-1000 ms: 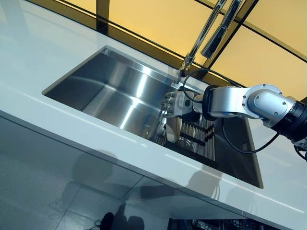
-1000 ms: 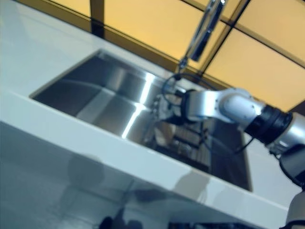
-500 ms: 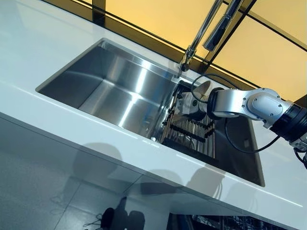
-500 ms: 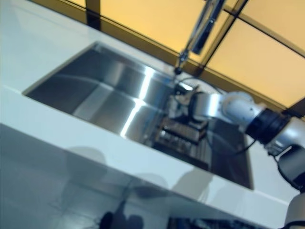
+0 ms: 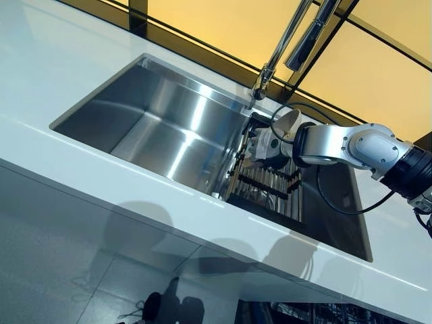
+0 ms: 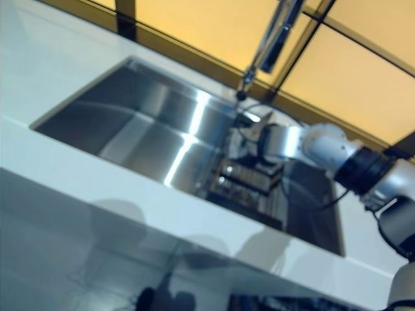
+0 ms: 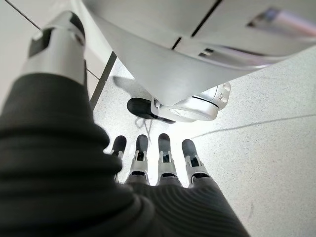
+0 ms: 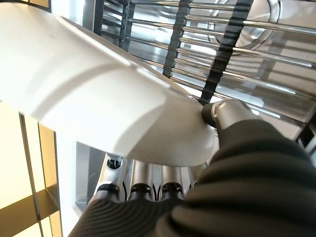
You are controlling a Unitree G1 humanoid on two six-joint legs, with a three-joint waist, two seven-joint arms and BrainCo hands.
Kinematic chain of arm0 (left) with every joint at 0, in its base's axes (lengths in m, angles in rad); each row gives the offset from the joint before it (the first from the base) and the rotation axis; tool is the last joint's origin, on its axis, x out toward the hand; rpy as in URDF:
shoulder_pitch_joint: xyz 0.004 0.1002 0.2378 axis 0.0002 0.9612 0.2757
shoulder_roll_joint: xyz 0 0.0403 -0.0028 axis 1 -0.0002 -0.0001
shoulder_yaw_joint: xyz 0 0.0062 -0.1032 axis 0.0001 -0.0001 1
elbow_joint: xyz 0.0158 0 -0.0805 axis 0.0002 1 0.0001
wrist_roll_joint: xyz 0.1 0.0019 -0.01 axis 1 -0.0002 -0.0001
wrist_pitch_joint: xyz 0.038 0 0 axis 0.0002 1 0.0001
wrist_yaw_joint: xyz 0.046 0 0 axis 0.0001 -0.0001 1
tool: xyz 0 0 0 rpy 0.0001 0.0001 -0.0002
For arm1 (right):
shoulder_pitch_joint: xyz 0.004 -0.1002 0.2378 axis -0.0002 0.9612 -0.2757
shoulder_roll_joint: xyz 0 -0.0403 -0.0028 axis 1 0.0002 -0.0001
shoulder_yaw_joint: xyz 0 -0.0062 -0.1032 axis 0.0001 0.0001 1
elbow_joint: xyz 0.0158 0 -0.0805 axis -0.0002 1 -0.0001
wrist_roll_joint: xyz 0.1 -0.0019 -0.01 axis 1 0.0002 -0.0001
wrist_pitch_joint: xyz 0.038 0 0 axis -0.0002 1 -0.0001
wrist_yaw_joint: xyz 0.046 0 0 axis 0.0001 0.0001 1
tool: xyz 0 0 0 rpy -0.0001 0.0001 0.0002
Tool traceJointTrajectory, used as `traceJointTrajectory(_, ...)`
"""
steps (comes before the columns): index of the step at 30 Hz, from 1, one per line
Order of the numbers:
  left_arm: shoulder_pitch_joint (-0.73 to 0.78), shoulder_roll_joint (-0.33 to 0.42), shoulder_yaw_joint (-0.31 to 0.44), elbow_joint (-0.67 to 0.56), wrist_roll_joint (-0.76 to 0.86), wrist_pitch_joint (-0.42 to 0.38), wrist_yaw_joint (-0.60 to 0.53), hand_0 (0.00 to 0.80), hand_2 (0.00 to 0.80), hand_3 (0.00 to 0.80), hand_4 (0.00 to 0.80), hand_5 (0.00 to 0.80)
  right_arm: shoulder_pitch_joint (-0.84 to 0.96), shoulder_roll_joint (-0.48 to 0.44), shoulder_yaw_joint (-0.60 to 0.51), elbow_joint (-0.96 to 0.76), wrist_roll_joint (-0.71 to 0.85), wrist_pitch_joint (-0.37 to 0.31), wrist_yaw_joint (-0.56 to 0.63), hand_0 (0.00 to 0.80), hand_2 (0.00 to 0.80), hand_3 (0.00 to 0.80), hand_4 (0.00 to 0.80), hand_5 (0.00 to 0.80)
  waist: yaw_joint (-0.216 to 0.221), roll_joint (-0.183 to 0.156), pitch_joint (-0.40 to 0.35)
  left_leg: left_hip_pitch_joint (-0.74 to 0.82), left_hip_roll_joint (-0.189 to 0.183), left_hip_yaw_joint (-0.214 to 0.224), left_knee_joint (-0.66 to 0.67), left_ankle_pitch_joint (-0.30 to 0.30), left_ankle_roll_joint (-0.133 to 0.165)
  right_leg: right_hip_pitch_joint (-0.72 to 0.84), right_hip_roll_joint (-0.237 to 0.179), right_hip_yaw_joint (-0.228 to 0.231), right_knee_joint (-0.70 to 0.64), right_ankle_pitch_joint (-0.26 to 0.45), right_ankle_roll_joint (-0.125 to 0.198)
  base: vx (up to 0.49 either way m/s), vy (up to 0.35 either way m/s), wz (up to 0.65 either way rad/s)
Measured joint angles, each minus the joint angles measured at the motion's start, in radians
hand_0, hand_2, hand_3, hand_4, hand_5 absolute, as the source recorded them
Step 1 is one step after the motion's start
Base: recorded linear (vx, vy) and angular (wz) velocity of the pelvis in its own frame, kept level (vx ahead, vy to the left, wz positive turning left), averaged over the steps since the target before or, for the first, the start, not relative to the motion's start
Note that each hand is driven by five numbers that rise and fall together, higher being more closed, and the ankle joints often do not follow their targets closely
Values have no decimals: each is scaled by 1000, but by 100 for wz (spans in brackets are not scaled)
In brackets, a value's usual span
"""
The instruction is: Take plates into dishwasher
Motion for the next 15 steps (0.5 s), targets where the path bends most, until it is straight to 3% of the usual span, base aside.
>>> traceJointTrajectory(7,4,-1,0,-6,10,0,-6,0,0,0,0,0,0,-30,-2,43,108,53,-30,800,800,800,800,800,-3,0,-1,18,1,6,-1,-1,0,13,-1,3,0,0,0,1,-1,-3)
traceJointTrajectory(15,15,-13,23,-8,11,-1,-8,0,0,0,0,0,45,-86,-24,65,183,70,-97,800,800,800,800,800,-30,10,-26,52,13,59,-2,-9,-1,20,-2,11,1,14,-4,17,10,-19)
